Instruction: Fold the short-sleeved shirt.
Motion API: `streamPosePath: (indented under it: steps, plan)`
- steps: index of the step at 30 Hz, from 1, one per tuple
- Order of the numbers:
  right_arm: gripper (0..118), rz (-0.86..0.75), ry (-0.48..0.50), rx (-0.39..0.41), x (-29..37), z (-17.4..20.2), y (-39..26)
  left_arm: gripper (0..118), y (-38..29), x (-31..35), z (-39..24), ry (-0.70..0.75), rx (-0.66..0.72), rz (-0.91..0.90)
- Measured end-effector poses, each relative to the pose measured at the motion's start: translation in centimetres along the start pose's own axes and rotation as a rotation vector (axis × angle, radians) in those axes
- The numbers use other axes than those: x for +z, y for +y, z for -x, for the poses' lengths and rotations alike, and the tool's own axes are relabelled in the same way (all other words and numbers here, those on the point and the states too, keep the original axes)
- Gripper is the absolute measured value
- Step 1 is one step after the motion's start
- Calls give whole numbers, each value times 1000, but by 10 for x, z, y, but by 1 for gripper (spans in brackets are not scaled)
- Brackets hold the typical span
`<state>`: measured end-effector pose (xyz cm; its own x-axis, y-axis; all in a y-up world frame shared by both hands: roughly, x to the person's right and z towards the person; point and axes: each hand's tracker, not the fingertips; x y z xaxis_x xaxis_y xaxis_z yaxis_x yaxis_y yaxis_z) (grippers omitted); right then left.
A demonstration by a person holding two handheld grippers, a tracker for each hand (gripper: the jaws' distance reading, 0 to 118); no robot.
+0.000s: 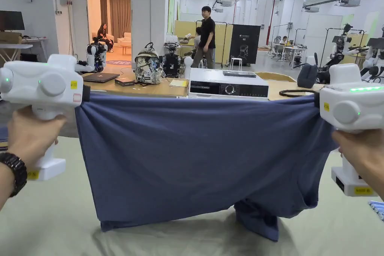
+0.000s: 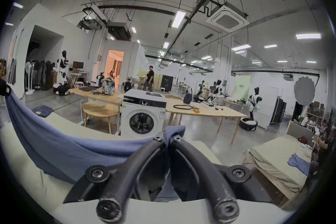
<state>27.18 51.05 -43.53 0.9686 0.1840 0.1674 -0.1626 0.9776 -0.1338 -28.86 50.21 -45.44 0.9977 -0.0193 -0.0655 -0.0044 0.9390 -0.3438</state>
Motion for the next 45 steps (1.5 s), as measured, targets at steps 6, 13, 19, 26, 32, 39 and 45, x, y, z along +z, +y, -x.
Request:
streamPosePath:
  steps: [6, 13, 19, 26, 32, 39, 45]
  plan:
    - [1, 8, 14, 24, 63, -7, -36, 0, -49, 37, 8, -25, -1, 9]
    - [1, 26, 21, 51, 128, -12, -74, 0, -99, 84, 13, -46, -21, 4]
    - [1, 63, 30, 45, 172, -15, -114, 0, -149, 127, 15, -68, -10, 9]
    - [1, 164, 53, 40, 216, -11, -189, 0, -234, 162, 14, -89, 28, 109]
    - [1, 286, 88, 44, 268, -2, -237, 0, -312, 180, 19, -89, 35, 236]
    - [1, 484, 112, 46, 285, -4, -302, 0, -381, 183, 21, -95, 17, 423]
    - [1, 669, 143, 62, 279, -12, -351, 0, -417, 179, 21, -104, -15, 554]
